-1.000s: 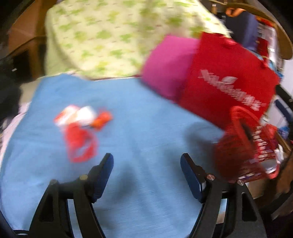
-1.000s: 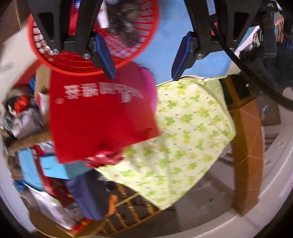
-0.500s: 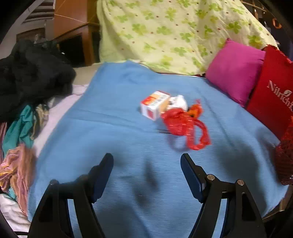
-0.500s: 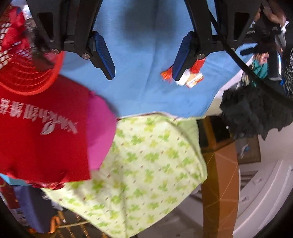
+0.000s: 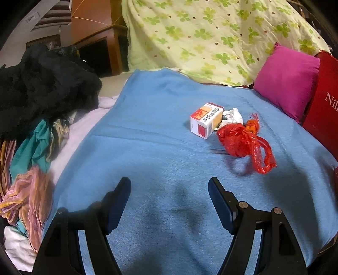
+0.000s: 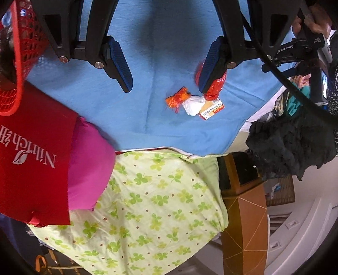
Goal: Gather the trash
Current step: 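Move both tools back over the orange box and remaining bags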
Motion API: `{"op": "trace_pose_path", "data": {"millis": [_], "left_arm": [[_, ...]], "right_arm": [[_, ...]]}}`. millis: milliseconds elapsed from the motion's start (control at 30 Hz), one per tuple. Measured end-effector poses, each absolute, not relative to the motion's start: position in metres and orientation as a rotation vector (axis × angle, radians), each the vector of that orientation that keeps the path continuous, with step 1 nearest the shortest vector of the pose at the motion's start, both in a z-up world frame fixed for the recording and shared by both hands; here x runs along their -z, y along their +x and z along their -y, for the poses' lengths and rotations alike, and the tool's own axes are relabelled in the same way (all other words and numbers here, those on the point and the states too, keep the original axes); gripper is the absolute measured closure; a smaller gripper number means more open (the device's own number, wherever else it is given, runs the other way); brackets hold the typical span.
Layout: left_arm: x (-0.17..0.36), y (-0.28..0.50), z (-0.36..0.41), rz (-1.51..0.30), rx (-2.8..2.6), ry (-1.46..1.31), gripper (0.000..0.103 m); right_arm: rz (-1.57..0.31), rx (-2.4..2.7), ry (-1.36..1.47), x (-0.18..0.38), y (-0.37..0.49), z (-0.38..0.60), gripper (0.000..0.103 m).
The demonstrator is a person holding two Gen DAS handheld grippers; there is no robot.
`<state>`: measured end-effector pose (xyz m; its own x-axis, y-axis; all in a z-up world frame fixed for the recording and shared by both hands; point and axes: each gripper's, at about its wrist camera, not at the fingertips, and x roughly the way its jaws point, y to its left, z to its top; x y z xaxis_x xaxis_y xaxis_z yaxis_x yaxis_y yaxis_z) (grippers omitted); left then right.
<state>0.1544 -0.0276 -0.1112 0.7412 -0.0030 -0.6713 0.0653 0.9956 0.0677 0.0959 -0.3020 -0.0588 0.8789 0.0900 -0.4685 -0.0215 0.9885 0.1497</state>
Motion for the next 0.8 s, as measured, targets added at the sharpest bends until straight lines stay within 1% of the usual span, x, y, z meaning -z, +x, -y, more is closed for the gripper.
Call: {"op": "trace_pose_path", "data": {"millis": [800], "left_arm": [[0.121,0.166,0.024,-0.723,0.014,0.110,0.027]], "right_arm": [[-0.540,-0.091,0.154,0.070,0.115,0.279,0.035]]}}
